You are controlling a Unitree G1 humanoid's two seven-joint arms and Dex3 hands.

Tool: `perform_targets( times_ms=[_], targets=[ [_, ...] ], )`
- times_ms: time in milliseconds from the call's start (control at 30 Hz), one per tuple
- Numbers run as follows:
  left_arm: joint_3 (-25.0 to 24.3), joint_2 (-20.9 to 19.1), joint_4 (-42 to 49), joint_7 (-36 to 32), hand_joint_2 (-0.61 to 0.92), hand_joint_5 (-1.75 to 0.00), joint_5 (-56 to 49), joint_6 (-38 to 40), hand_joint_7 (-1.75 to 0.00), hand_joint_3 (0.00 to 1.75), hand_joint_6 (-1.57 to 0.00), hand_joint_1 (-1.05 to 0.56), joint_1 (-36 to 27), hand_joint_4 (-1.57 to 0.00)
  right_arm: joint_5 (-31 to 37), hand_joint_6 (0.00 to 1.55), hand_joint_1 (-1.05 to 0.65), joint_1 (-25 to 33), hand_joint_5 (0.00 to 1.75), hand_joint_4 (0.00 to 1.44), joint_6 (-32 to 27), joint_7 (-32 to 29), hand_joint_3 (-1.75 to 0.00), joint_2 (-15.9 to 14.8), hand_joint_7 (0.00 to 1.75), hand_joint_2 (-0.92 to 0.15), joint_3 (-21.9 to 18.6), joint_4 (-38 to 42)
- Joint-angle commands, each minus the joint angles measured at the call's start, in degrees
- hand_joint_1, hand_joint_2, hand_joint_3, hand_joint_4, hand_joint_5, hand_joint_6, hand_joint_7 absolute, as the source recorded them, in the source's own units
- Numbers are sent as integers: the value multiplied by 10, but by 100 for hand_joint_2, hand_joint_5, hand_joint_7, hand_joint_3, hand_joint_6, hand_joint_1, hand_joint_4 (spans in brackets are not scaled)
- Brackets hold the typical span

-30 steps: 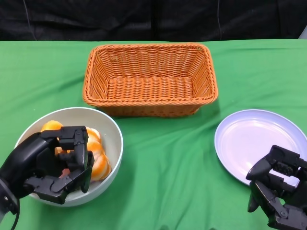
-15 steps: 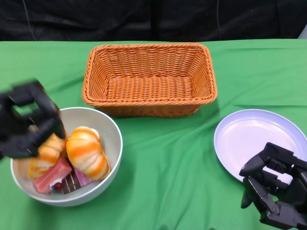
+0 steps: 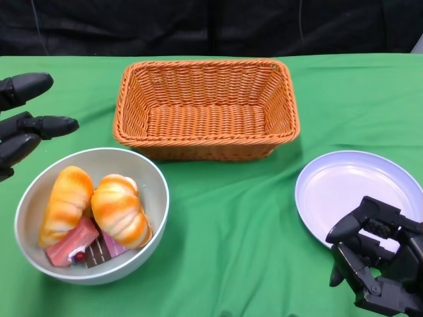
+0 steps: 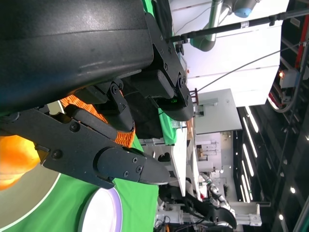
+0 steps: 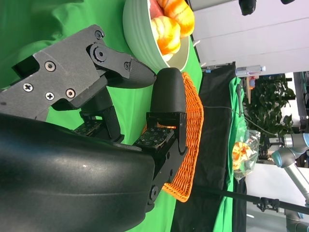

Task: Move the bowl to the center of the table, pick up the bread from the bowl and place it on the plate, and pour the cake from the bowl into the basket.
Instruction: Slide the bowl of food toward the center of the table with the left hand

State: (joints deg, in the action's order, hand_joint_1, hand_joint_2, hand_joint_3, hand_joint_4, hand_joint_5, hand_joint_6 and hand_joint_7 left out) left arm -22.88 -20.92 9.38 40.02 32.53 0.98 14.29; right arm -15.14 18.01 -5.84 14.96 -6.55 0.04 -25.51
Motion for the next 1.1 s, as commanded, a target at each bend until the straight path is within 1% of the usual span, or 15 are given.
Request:
perform_targets(
  times_ms=[33, 67, 100, 133, 200, 233, 267, 333, 433, 567, 767, 833, 900, 1000, 1100],
  targets=[
    [-7, -9, 2, -4, 92, -34, 7, 3, -1, 17, -75, -53, 5, -72, -2, 69, -23, -2, 166, 69, 9, -2, -87, 2, 133, -63, -4, 2],
    [-7, -9, 2, -4, 92, -33, 7, 3, -1, 17, -75, -53, 5, -73, -2, 69, -23, -2, 166, 69, 9, -2, -87, 2, 133, -63, -4, 2],
    [-2, -29, 64, -22, 92, -33, -37, -27, -1, 17, -75, -53, 26, -73, 0, 69, -23, -4, 166, 69, 8, -5, -87, 3, 133, -63, -3, 3],
    [1, -45, 113, -34, 92, -20, -70, -51, -1, 36, -51, -61, 43, -50, 1, 69, -22, -5, 166, 69, 7, -6, -87, 4, 134, -63, -2, 3],
    [5, -61, 175, -44, 92, -12, -107, -86, 0, 48, -37, -65, 64, -37, 3, 68, -22, -6, 167, 69, 6, -8, -87, 6, 135, -63, -1, 3],
    [5, -61, 186, -43, 92, -11, -110, -94, 0, 50, -35, -66, 69, -35, 3, 68, -22, -6, 167, 69, 6, -8, -87, 6, 136, -63, -1, 3],
    [14, -68, 249, -65, 92, -10, -137, -107, 0, 51, -35, -66, 91, -34, 4, 68, -22, -6, 167, 68, 10, -8, -87, 7, 136, -63, 0, 4],
    [27, -76, 340, -97, 92, -7, -174, -127, 0, 50, -27, -69, 122, -28, 5, 67, -23, -5, 167, 69, 13, -8, -87, 8, 136, -63, 0, 5],
    [34, -82, 404, -111, 92, -5, -196, -153, 0, 51, -24, -70, 146, -26, 4, 67, -22, -5, 167, 69, 14, -7, -87, 8, 136, -63, 0, 5],
    [35, -85, 439, -110, 92, -4, -201, -175, 0, 52, -23, -70, 160, -26, 4, 67, -21, -5, 167, 69, 15, -6, -88, 8, 136, -63, 0, 5],
    [35, -86, 457, -107, 92, -4, -203, -189, 0, 53, -23, -70, 167, -26, 4, 67, -21, -5, 167, 69, 15, -6, -88, 8, 136, -63, 0, 5],
    [52, -88, 467, -110, 92, -3, -217, -141, 0, 55, -22, -71, 167, -25, 2, 67, -22, -5, 167, 69, 16, -5, -88, 9, 136, -63, 0, 6],
    [59, -89, 470, -111, 92, -2, -223, -116, 0, 56, -21, -72, 168, -24, 1, 67, -21, -5, 167, 69, 17, -4, -88, 9, 136, -63, 0, 6],
    [68, -83, 437, -93, 92, -2, -214, -73, 0, 57, -20, -70, 154, -24, 0, 67, -22, -5, 167, 69, 12, -5, -87, 8, 136, -63, 1, 3],
    [73, -82, 401, -74, 92, 0, -202, -19, 0, 59, -12, -69, 144, -17, 2, 67, -22, -5, 167, 69, 14, -5, -87, 8, 136, -63, 1, 4]
  ],
)
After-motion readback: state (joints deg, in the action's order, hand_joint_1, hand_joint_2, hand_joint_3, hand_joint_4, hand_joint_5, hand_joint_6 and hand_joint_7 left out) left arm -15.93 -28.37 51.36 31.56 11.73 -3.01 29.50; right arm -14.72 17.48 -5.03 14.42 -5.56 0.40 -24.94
